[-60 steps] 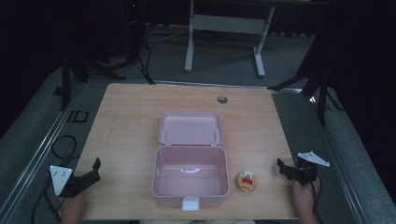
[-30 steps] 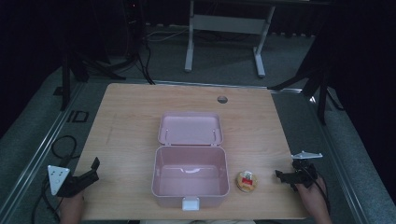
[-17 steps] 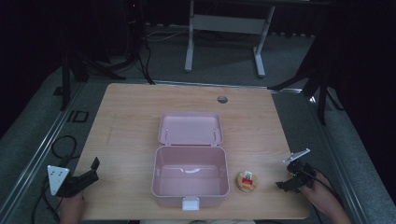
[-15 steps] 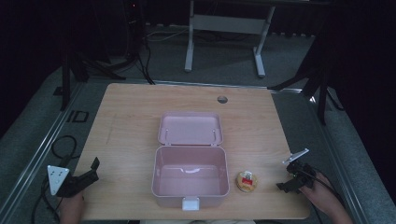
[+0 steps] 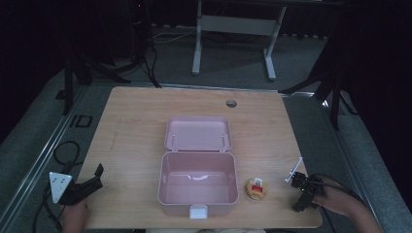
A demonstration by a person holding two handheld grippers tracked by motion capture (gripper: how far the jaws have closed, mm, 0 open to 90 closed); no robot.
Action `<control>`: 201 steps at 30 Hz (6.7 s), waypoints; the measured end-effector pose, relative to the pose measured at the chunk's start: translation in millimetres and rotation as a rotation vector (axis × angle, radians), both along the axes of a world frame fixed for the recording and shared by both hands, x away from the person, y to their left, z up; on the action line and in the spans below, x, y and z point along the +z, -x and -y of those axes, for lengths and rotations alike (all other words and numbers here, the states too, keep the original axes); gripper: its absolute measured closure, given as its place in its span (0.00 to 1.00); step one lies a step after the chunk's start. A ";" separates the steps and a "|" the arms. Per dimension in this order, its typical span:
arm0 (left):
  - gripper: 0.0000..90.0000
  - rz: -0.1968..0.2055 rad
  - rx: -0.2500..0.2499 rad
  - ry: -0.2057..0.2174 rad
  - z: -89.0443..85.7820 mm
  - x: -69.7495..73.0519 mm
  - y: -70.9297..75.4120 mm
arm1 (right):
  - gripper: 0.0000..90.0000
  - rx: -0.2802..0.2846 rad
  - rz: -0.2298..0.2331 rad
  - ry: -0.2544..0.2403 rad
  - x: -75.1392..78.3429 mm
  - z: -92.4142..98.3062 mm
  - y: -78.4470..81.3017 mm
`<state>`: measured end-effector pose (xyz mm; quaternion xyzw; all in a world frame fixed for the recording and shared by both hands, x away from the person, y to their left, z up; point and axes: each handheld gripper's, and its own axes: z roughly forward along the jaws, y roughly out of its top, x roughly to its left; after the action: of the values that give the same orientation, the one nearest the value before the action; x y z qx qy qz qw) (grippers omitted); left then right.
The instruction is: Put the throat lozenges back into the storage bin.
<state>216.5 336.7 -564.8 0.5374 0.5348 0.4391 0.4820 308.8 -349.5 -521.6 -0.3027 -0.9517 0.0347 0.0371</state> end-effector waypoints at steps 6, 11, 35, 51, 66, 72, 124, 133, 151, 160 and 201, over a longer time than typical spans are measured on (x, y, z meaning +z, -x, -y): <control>0.00 0.000 -0.002 0.003 -0.4 0.0 0.1 | 0.14 0.054 -0.010 -0.004 4.1 -8.1 -0.9; 0.00 0.000 -0.003 0.005 -0.5 0.0 0.1 | 0.16 0.083 -0.007 -0.013 6.9 -15.0 1.6; 0.00 -0.002 -0.010 0.008 -1.2 0.0 0.1 | 0.17 0.278 -0.002 -0.024 9.9 -72.9 -6.1; 0.00 -0.002 -0.014 0.010 -1.6 0.0 0.0 | 0.17 0.358 0.021 -0.025 7.8 -115.6 -16.9; 0.00 -0.002 -0.016 0.012 -2.0 0.0 -0.1 | 0.19 0.441 0.023 0.002 0.8 -144.5 -21.2; 0.00 -0.003 -0.017 0.013 -2.0 0.1 -0.1 | 0.22 0.468 0.017 0.019 1.4 -145.1 -19.7; 0.00 -0.005 -0.016 0.012 -1.8 0.1 -0.4 | 0.22 0.565 0.016 -0.021 123.9 -146.0 16.0; 0.00 -0.006 -0.016 0.011 -1.8 0.2 -0.5 | 0.22 0.557 0.030 -0.047 151.3 -163.4 14.5; 0.00 -0.004 -0.017 0.017 -2.2 0.1 -0.4 | 0.22 0.652 0.028 -0.067 159.0 -221.0 19.9; 0.00 -0.002 -0.018 0.021 -2.6 0.0 -0.1 | 0.22 0.681 0.034 -0.062 155.8 -245.4 16.9; 0.00 -0.003 -0.023 0.018 -2.7 0.0 -0.3 | 0.22 0.763 -0.054 0.015 67.0 -281.8 0.1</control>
<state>216.8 339.4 -564.7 0.5397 0.5333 0.4281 0.4909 308.7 -67.7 -454.6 0.0743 -0.9944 0.0612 0.0444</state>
